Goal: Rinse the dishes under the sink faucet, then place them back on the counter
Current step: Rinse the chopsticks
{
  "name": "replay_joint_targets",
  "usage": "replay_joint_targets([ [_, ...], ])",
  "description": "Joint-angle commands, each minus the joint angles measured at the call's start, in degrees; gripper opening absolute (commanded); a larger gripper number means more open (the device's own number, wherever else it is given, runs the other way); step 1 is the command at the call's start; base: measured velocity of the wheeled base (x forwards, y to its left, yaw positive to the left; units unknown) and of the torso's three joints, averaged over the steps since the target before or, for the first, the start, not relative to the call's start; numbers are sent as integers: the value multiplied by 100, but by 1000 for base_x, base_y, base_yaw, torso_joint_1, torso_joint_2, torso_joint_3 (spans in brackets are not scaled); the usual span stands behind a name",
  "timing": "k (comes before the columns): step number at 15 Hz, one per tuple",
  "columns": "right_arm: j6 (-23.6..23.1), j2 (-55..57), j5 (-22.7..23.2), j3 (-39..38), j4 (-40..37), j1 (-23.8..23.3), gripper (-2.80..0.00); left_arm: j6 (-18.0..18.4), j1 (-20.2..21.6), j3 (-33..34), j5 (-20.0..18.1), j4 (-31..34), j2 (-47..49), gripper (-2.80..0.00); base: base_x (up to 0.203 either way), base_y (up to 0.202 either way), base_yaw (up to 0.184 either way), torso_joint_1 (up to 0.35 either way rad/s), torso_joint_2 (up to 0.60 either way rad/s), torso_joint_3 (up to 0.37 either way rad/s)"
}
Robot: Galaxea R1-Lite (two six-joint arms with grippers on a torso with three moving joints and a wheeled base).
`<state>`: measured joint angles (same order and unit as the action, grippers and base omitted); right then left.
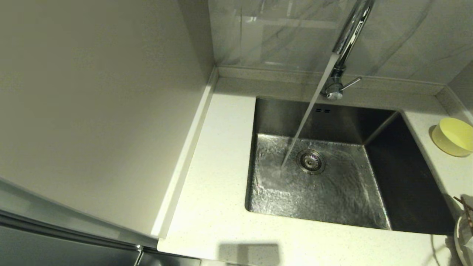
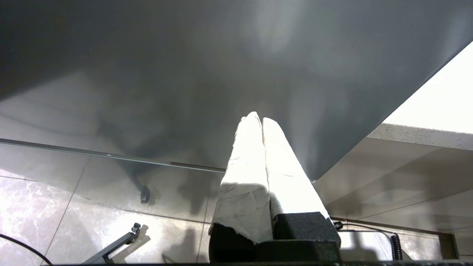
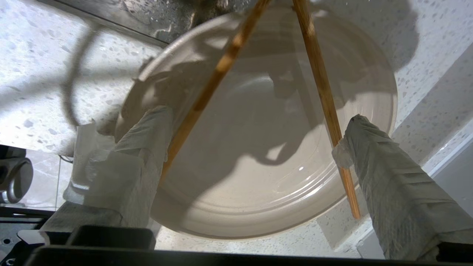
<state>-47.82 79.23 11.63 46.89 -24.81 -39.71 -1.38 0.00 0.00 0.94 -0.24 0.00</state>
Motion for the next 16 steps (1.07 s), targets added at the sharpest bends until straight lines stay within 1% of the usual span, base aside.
replay_joint_targets([
  [1,-46,92,-3,-25,-15,-54,0,-3,0,0,3,-2,-9,-280,0,0,0,0,0,0],
  [7,-69,181,-12,-92,-15,-63,0,-3,0,0,3,-2,-9,-280,0,0,0,0,0,0],
  [11,-78,366,-158,-48,20,-80,0,-3,0,0,3,-2,-9,-280,0,0,0,0,0,0],
  [13,-122,437,-161,-13,40,-123,0,-3,0,0,3,-2,-9,-280,0,0,0,0,0,0],
  [16,-166,541,-161,-22,294,-195,0,-3,0,0,3,-2,-9,-280,0,0,0,0,0,0],
])
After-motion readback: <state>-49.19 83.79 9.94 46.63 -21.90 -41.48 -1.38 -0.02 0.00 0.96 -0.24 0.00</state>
